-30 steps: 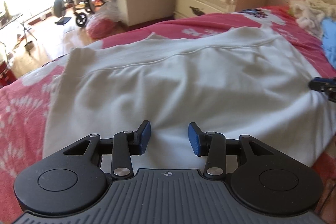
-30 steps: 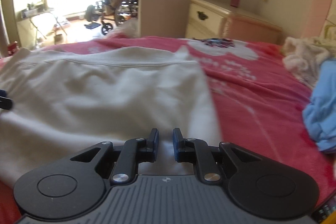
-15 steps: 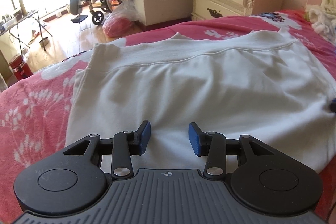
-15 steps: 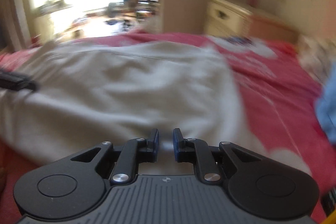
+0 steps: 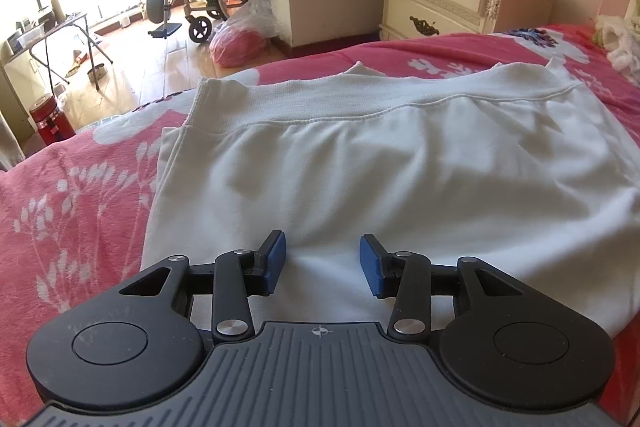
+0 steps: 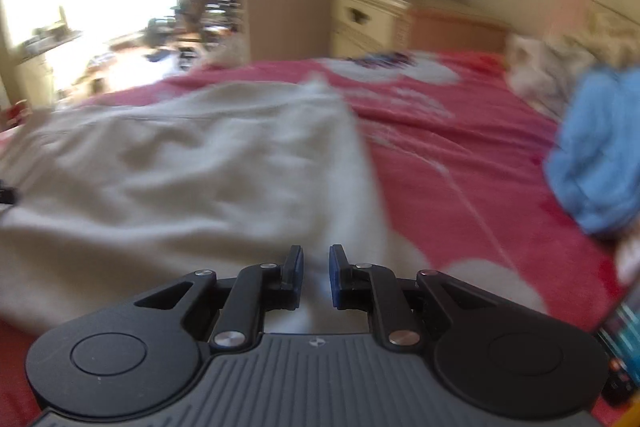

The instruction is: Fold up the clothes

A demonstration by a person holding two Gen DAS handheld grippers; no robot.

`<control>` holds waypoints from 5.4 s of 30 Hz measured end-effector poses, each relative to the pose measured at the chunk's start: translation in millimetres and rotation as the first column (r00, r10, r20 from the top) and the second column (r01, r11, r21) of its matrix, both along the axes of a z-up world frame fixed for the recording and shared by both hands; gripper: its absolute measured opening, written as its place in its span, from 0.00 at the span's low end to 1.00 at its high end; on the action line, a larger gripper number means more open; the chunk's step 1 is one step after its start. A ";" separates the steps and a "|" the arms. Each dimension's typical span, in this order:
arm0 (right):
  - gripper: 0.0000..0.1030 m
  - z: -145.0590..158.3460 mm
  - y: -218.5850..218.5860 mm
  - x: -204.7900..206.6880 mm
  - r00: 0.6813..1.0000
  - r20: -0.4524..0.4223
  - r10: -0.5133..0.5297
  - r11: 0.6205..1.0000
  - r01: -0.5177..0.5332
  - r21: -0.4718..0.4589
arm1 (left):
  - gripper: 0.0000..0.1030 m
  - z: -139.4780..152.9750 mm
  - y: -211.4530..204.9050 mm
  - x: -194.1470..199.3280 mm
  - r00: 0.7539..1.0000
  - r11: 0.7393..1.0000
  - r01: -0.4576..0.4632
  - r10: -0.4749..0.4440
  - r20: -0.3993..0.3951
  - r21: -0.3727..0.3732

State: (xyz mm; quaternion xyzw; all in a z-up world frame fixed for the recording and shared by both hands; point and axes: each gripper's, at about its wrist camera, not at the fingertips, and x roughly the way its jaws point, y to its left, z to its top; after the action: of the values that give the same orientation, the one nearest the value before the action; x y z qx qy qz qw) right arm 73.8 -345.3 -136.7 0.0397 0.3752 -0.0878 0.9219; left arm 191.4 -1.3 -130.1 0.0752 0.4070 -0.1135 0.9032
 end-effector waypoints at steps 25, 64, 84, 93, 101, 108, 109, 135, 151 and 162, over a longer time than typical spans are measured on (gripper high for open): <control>0.14 -2.4 78.3 -7.6 0.917 -0.037 0.397 0.916 -0.394 0.073 | 0.43 1.1 7.8 0.9 1.000 1.000 -0.022 0.022 0.001 -0.013; 0.14 2.1 238.3 21.8 0.537 0.094 0.838 0.526 -0.842 0.123 | 0.54 8.1 80.3 -38.9 0.999 0.997 -0.020 0.024 -0.045 0.078; 0.13 -4.5 305.6 12.0 0.384 0.122 0.915 0.376 -0.923 0.087 | 0.53 3.2 129.7 -33.5 0.976 0.981 -0.193 0.192 -0.102 -0.004; 0.12 -12.5 339.3 9.9 0.254 0.120 0.960 0.258 -0.966 -0.024 | 0.53 9.6 145.1 -28.0 0.959 0.965 -0.263 0.262 -0.106 0.001; 0.12 -19.0 349.9 6.8 0.208 0.139 0.968 0.209 -0.978 0.009 | 0.53 24.3 145.1 -19.4 0.963 0.964 -0.265 0.264 -0.062 -0.009; 0.12 12.1 286.0 24.5 0.418 0.231 0.878 0.392 -0.908 0.150 | 0.53 35.1 120.6 -8.2 0.981 0.980 -0.195 0.195 0.009 -0.048; 0.12 15.1 269.4 30.9 0.486 0.226 0.845 0.461 -0.874 0.157 | 0.53 36.9 114.7 -7.9 0.985 0.984 -0.170 0.172 0.022 -0.055; 0.00 -6.0 -4.5 103.1 0.986 0.130 0.101 0.993 -0.108 0.041 | 0.58 0.3 45.3 10.3 0.999 0.995 0.037 -0.041 0.035 0.092; 0.00 28.8 61.6 83.5 0.943 0.162 0.289 0.957 -0.289 -0.025 | 0.57 45.4 32.4 6.5 0.987 0.997 0.062 -0.067 0.145 0.039; 0.00 -6.7 131.1 141.7 0.871 0.068 0.486 0.873 -0.487 0.000 | 0.45 -4.8 -16.7 60.1 0.996 0.995 0.086 -0.087 0.010 0.053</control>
State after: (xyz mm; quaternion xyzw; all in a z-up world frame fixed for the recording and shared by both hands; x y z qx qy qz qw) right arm 215.5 -214.2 -143.4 -0.0453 0.3431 0.1513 0.9259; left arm 251.5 -18.0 -134.8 0.1173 0.4009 -0.1414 0.8975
